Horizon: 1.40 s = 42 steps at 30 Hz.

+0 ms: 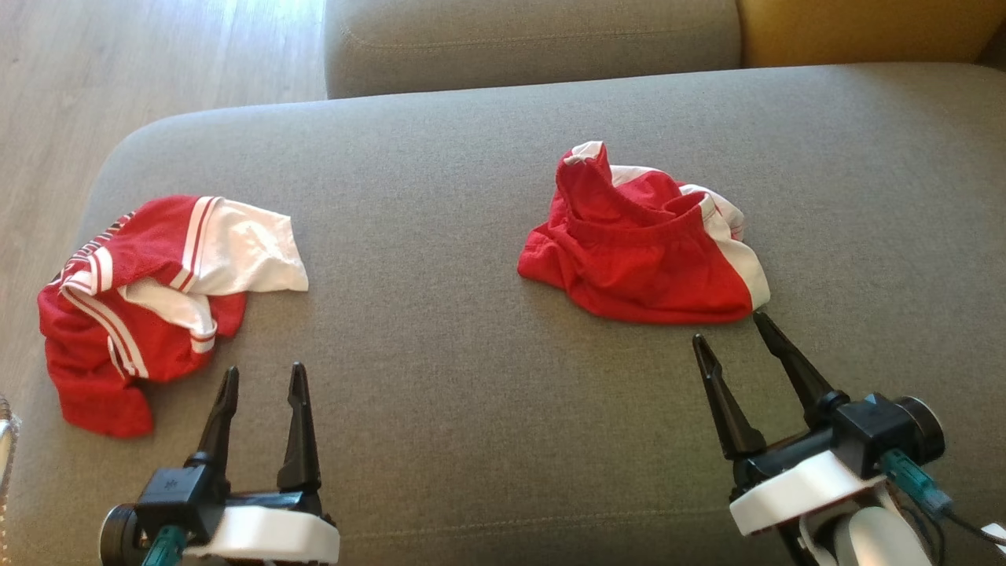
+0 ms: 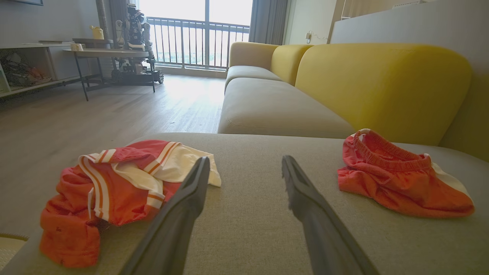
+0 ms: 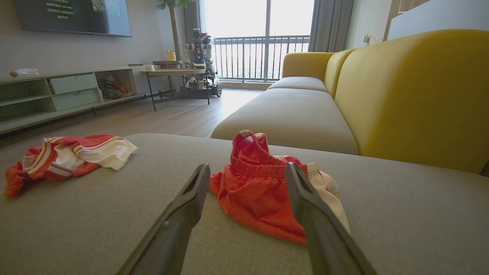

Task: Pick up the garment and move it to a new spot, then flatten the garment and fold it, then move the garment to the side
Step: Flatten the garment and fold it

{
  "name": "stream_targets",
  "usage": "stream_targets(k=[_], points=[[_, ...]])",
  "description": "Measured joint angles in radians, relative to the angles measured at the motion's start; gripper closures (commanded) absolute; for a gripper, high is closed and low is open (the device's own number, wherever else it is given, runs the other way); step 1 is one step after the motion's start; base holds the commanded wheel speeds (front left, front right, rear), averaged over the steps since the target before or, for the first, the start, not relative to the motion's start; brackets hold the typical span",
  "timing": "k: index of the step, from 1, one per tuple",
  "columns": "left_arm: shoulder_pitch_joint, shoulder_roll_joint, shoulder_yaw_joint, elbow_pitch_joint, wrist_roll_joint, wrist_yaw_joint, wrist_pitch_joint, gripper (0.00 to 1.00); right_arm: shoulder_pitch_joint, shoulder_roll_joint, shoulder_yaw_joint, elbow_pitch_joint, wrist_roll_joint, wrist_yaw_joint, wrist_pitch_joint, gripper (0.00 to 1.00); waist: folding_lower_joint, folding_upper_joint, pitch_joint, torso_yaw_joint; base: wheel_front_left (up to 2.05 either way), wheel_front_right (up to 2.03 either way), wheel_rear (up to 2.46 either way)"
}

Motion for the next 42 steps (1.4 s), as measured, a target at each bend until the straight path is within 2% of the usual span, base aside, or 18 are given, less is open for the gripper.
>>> stream_targets(k=[5,9,17,20,27,33,42], points=[[-0.002,0.000,-0.001,0.013,-0.021,-0.003,0.000,0.00,0.000,0.000,0.009,0.000,0.008,0.000,0.000,0.00,0.0000,0.0000,0.004,-0.010,0.00,0.00,0.00],[-0.065,0.001,-0.034,0.073,-0.027,-0.053,0.000,0.00,-0.007,0.000,0.023,-0.002,0.008,0.000,0.000,0.00,0.0000,0.0000,0.024,-0.031,0.00,0.00,0.00],[-0.468,-0.004,-0.195,0.310,0.016,-0.153,0.002,0.00,-0.090,0.001,0.040,-0.017,0.007,0.000,0.000,0.00,0.0001,0.0000,0.103,-0.126,0.00,0.00,0.00],[-0.600,-0.006,-0.278,0.424,-0.004,-0.183,0.083,0.00,-0.121,0.001,0.040,-0.035,0.009,0.000,0.000,0.00,0.0000,0.0000,0.140,-0.176,0.00,0.00,0.00],[-0.852,-0.012,-0.408,0.597,-0.044,-0.194,0.222,0.00,-0.154,0.001,0.032,-0.048,0.045,0.000,0.000,0.00,0.0002,0.0000,0.238,-0.284,0.00,0.00,0.00],[-0.995,-0.012,-0.493,0.712,-0.091,-0.200,0.336,0.00,-0.188,0.001,0.044,-0.055,0.079,0.000,0.000,0.00,0.0002,-0.0001,0.311,-0.356,0.00,0.00,0.00],[-1.120,-0.012,-0.535,0.828,-0.122,-0.184,0.402,0.00,-0.217,0.001,0.072,-0.057,0.105,0.000,0.000,0.00,0.0002,-0.0001,0.374,-0.437,0.00,0.00,0.00]])
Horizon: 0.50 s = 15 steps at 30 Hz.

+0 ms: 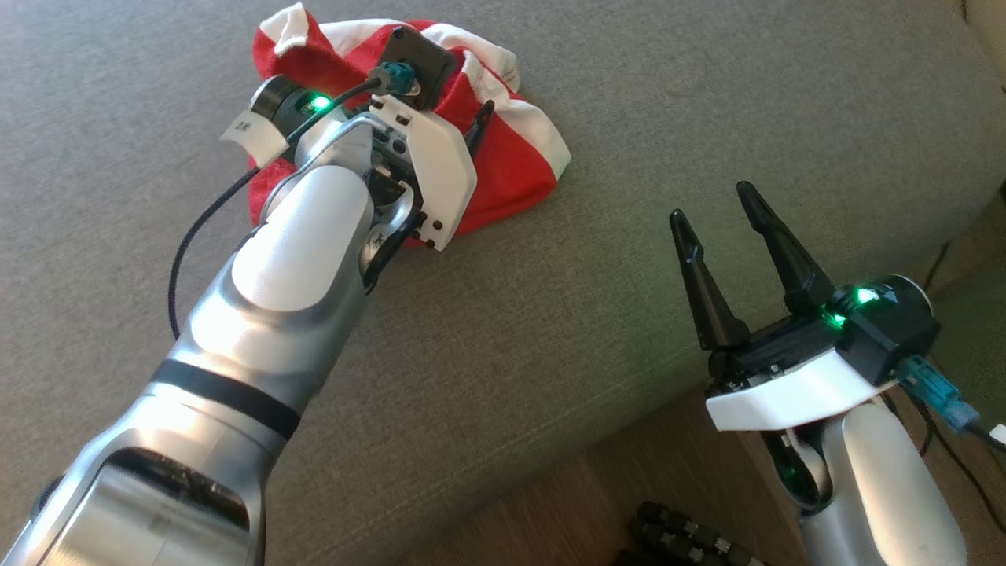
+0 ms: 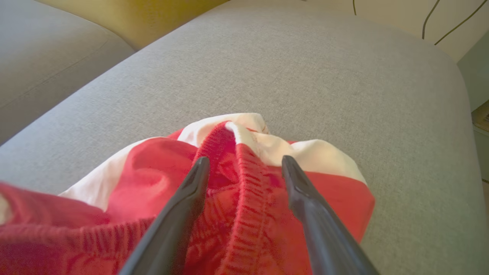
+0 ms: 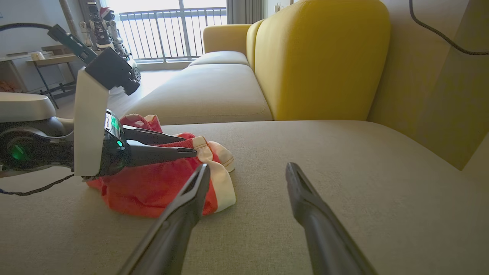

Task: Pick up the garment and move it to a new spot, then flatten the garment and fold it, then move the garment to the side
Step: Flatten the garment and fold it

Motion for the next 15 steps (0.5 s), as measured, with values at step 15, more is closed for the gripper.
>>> stream_targets(k=[15], points=[[-0.061,0.000,-0.091,0.040,-0.052,0.002,-0.018,0.00,0.000,0.000,0.009,0.003,0.011,0.000,0.000,0.00,-0.0001,0.0000,0.010,-0.041,0.00,0.00,0.00]])
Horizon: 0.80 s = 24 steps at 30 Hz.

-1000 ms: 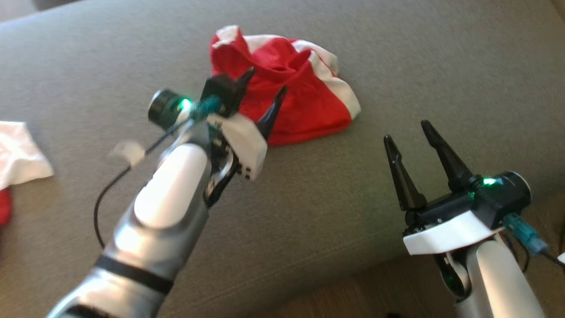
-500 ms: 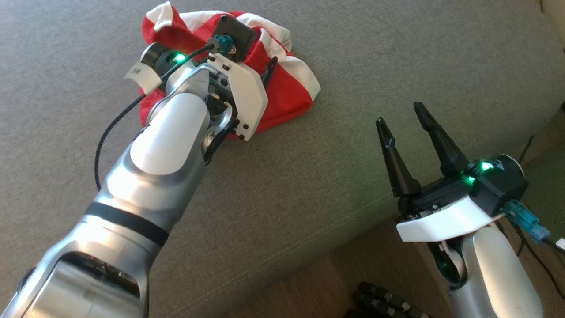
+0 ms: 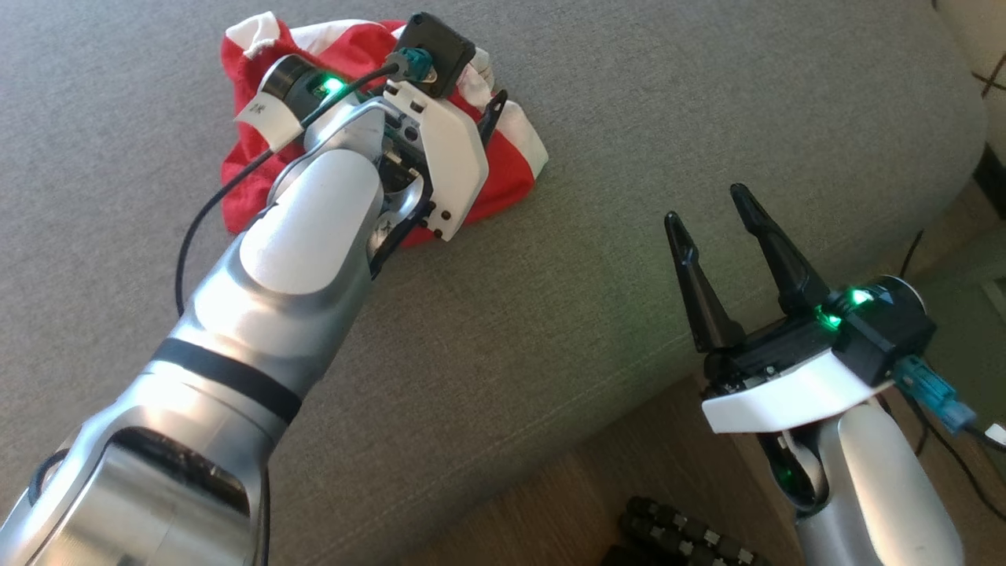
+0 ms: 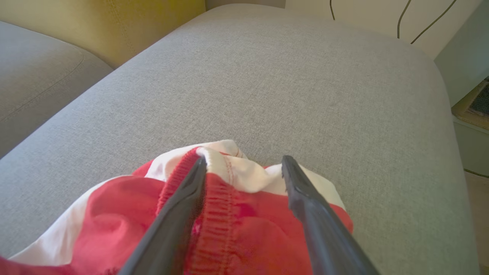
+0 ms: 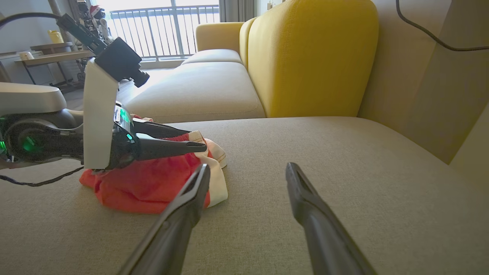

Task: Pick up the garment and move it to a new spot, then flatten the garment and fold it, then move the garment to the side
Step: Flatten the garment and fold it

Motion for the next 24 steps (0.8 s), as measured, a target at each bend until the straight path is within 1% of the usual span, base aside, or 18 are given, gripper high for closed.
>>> stream_targets(k=[7,8,9,11,13,15,16,17,21,24], points=[[-0.005,0.000,-0.023,0.019,-0.005,0.007,-0.017,0.00,0.000,0.000,0.000,0.003,0.010,0.000,0.000,0.00,0.0000,0.0000,-0.003,-0.013,0.00,0.00,0.00],[-0.006,0.000,-0.033,0.026,-0.011,0.007,-0.019,0.03,0.000,0.000,0.000,0.003,0.016,0.000,0.000,0.00,0.0000,0.0000,-0.005,-0.015,0.00,0.00,0.00],[-0.006,0.000,-0.037,0.027,-0.015,0.007,-0.024,0.15,0.000,0.000,0.000,0.003,0.016,0.000,0.000,0.00,0.0000,0.0000,-0.006,-0.016,0.00,0.00,0.00],[-0.007,0.000,-0.045,0.029,-0.019,0.006,-0.025,0.51,0.000,0.000,-0.001,0.003,0.017,0.000,0.000,0.00,0.0000,0.0000,-0.008,-0.016,0.00,0.00,0.00],[-0.009,0.000,-0.055,0.029,-0.028,0.006,-0.031,0.64,0.000,0.000,-0.001,0.003,0.024,0.000,0.000,0.00,0.0000,0.0000,-0.009,-0.016,0.00,0.00,0.00],[-0.009,0.000,-0.058,0.029,-0.031,0.006,-0.034,0.74,0.000,0.000,-0.002,0.003,0.025,0.000,0.000,0.00,0.0000,0.0000,-0.010,-0.015,0.00,0.00,0.00],[-0.010,0.000,-0.061,0.029,-0.031,0.006,-0.037,0.85,0.000,0.000,-0.002,0.003,0.025,0.000,0.000,0.00,0.0000,0.0000,-0.010,-0.014,0.00,0.00,0.00],[-0.010,0.000,-0.062,0.030,-0.031,0.006,-0.040,1.00,0.000,0.000,-0.002,0.003,0.025,0.000,0.000,0.00,0.0000,0.0000,-0.010,-0.013,0.00,0.00,0.00],[-0.014,0.001,-0.062,0.030,-0.054,0.006,-0.077,1.00,0.000,0.000,-0.003,0.003,0.034,0.000,0.000,0.00,0.0000,0.0000,-0.017,-0.010,0.00,0.00,0.00],[-0.015,0.002,-0.060,-0.021,-0.139,-0.003,-0.090,1.00,0.000,0.000,-0.007,0.004,0.034,0.000,0.000,0.00,0.0000,0.0000,-0.032,-0.009,0.00,0.00,0.00]])
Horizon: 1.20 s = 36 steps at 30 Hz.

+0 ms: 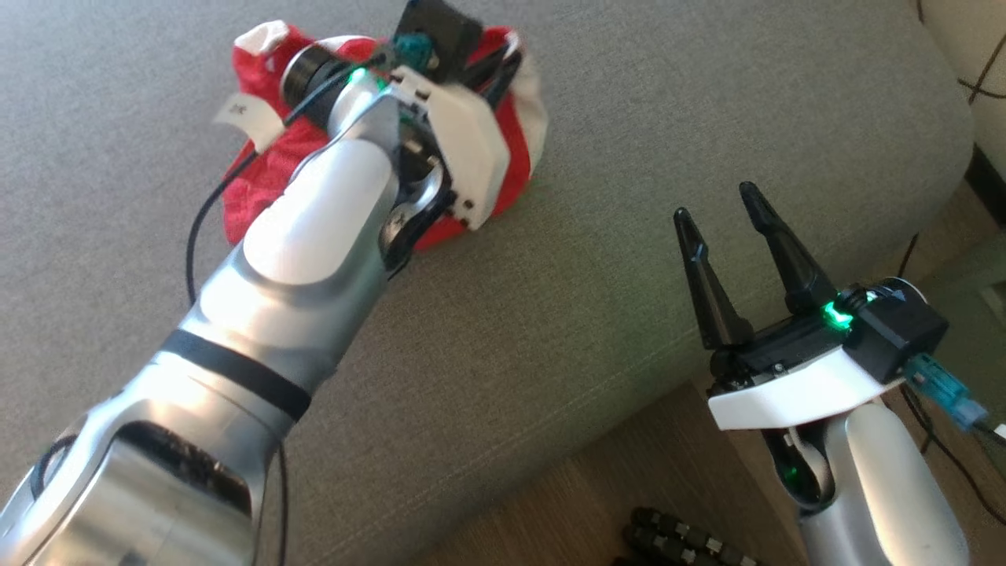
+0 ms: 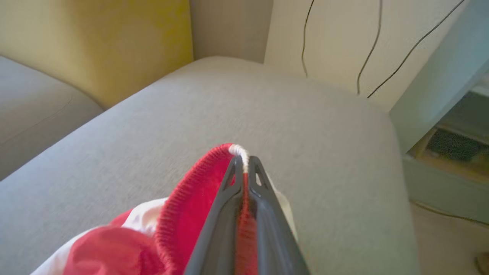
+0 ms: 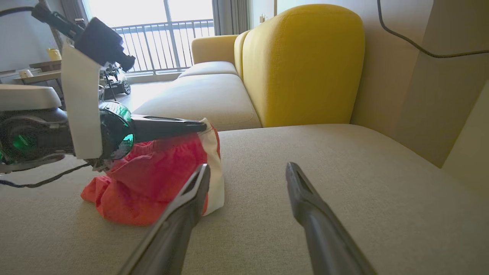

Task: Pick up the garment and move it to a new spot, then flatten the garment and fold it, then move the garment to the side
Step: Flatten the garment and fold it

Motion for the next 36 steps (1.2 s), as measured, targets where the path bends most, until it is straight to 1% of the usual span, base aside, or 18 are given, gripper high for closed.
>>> stream_targets(k=[2,3,5,10,13,15,18,21,23,26,29,32,36], points=[[-0.009,-0.001,-0.003,-0.047,-0.046,-0.007,0.000,1.00,0.000,0.000,-0.007,0.000,0.000,0.000,0.000,0.00,0.0000,0.0000,-0.012,0.001,0.00,0.00,0.00],[-0.039,-0.001,-0.003,-0.095,-0.090,-0.007,0.002,1.00,0.000,0.000,-0.013,0.000,0.003,0.000,0.000,0.00,0.0000,0.0000,-0.026,0.003,0.00,0.00,0.00],[-0.083,-0.001,0.001,-0.147,-0.138,-0.008,0.009,1.00,0.000,0.000,-0.015,0.001,0.008,0.000,0.000,0.00,0.0000,0.0000,-0.042,0.008,0.00,0.00,0.00],[-0.177,0.005,0.035,-0.310,-0.233,-0.008,0.015,1.00,0.008,0.000,-0.026,0.006,0.007,0.000,0.000,0.00,0.0000,0.0000,-0.082,0.039,0.00,0.00,0.00],[-0.177,0.034,0.070,-0.411,-0.286,-0.008,0.025,1.00,0.011,0.000,-0.034,0.005,-0.004,0.000,0.000,0.00,0.0000,0.0000,-0.103,0.071,0.00,0.00,0.00],[-0.149,0.078,0.090,-0.469,-0.307,-0.001,0.038,1.00,0.012,0.000,-0.038,0.002,-0.011,0.000,0.000,0.00,0.0000,0.0000,-0.116,0.096,0.00,0.00,0.00],[-0.033,0.154,0.112,-0.550,-0.334,0.030,0.040,1.00,0.017,-0.001,-0.041,-0.007,-0.029,0.000,0.000,0.00,0.0000,0.0000,-0.127,0.141,0.00,0.00,0.00],[0.171,0.221,0.131,-0.610,-0.373,0.066,0.005,1.00,0.029,0.000,-0.043,-0.020,-0.048,0.000,0.000,0.00,0.0000,0.0000,-0.128,0.189,0.00,0.00,0.00],[0.309,0.267,0.141,-0.622,-0.379,0.094,-0.036,1.00,0.032,-0.001,-0.045,-0.026,-0.060,0.000,0.000,0.00,0.0000,0.0000,-0.123,0.220,0.00,0.00,0.00],[0.476,0.327,0.170,-0.621,-0.396,0.114,-0.106,1.00,0.031,0.000,-0.045,-0.030,-0.086,0.000,0.000,0.00,0.0000,0.0000,-0.109,0.263,0.00,0.00,0.00],[0.569,0.342,0.192,-0.619,-0.403,0.118,-0.184,1.00,0.031,0.000,-0.045,-0.025,-0.115,0.000,0.000,0.00,0.0000,0.0000,-0.096,0.305,0.00,0.00,0.00],[0.614,0.340,0.210,-0.612,-0.415,0.117,-0.237,1.00,0.032,0.000,-0.073,0.029,-0.111,0.000,0.000,0.00,0.0000,0.0000,-0.088,0.342,0.00,0.00,0.00],[0.667,0.334,0.235,-0.585,-0.422,0.115,-0.269,1.00,0.029,-0.001,-0.147,0.118,-0.032,0.000,0.000,0.00,0.0000,0.0000,-0.084,0.375,0.00,0.00,0.00]])
